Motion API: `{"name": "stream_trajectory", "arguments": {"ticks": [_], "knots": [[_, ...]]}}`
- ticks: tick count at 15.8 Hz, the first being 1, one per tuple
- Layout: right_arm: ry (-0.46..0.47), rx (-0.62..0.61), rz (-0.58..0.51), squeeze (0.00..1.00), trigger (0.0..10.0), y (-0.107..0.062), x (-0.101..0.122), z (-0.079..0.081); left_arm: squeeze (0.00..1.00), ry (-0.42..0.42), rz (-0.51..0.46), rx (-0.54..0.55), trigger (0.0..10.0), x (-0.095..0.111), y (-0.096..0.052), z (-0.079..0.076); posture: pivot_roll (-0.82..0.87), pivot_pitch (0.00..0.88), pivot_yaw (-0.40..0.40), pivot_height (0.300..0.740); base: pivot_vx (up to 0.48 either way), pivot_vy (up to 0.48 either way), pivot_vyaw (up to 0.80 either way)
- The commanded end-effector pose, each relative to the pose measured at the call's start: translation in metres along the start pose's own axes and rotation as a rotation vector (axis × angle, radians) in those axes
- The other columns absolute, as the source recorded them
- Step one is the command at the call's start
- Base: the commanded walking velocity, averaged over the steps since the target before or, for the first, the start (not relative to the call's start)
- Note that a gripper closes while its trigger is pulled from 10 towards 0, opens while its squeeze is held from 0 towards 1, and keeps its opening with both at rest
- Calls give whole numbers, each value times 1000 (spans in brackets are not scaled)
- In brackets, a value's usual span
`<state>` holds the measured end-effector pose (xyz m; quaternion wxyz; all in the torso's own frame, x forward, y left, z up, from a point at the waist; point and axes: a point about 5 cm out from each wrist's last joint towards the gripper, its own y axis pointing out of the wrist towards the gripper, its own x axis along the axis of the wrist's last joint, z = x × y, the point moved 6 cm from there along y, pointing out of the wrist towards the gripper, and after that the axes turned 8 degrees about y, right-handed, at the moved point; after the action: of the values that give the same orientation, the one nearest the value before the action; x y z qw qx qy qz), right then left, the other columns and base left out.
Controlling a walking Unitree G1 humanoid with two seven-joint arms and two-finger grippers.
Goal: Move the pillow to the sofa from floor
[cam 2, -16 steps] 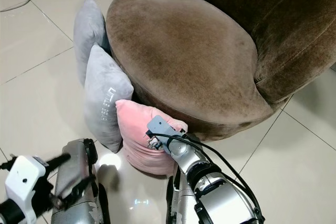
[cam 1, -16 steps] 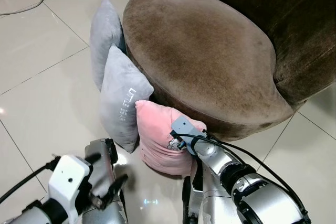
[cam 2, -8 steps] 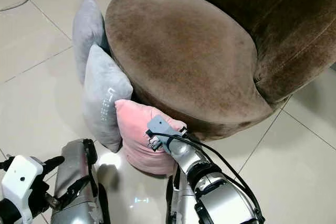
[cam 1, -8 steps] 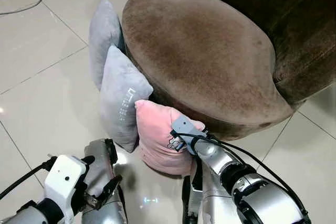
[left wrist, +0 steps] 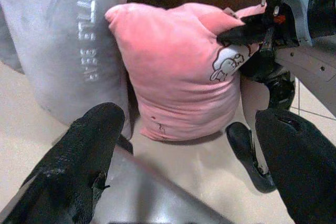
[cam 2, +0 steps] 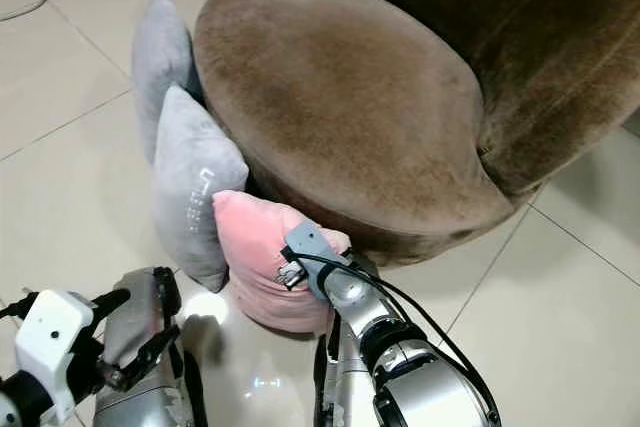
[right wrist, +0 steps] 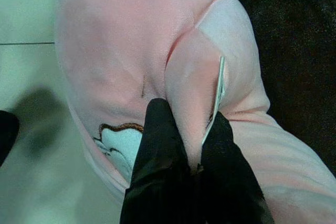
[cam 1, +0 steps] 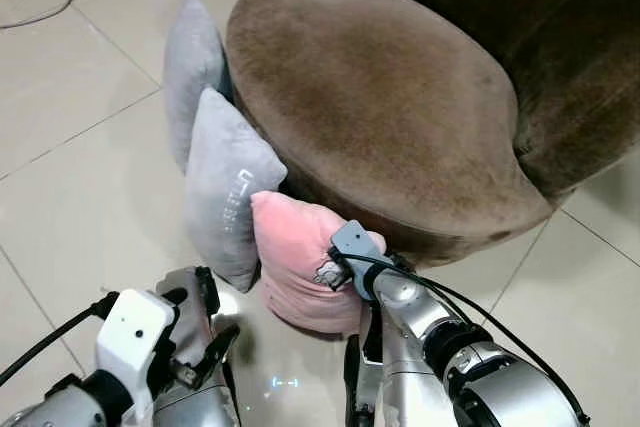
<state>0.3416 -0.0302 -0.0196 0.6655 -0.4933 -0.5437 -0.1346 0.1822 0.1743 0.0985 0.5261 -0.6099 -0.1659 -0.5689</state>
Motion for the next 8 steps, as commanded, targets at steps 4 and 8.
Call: {"name": "stream_trajectory", "arguments": {"ticks": [4, 8], "knots": [[55, 84, -70, 0, 10000, -7, -5, 9, 0, -7, 1, 6, 10000, -4, 7, -4, 115, 183, -129, 505, 0, 0, 0], [62, 140, -171, 0, 10000, -17, 6, 4, 0, -3, -22, 13, 10000, 0, 13, -4, 116, 179, -131, 545, 0, 0, 0]]}}
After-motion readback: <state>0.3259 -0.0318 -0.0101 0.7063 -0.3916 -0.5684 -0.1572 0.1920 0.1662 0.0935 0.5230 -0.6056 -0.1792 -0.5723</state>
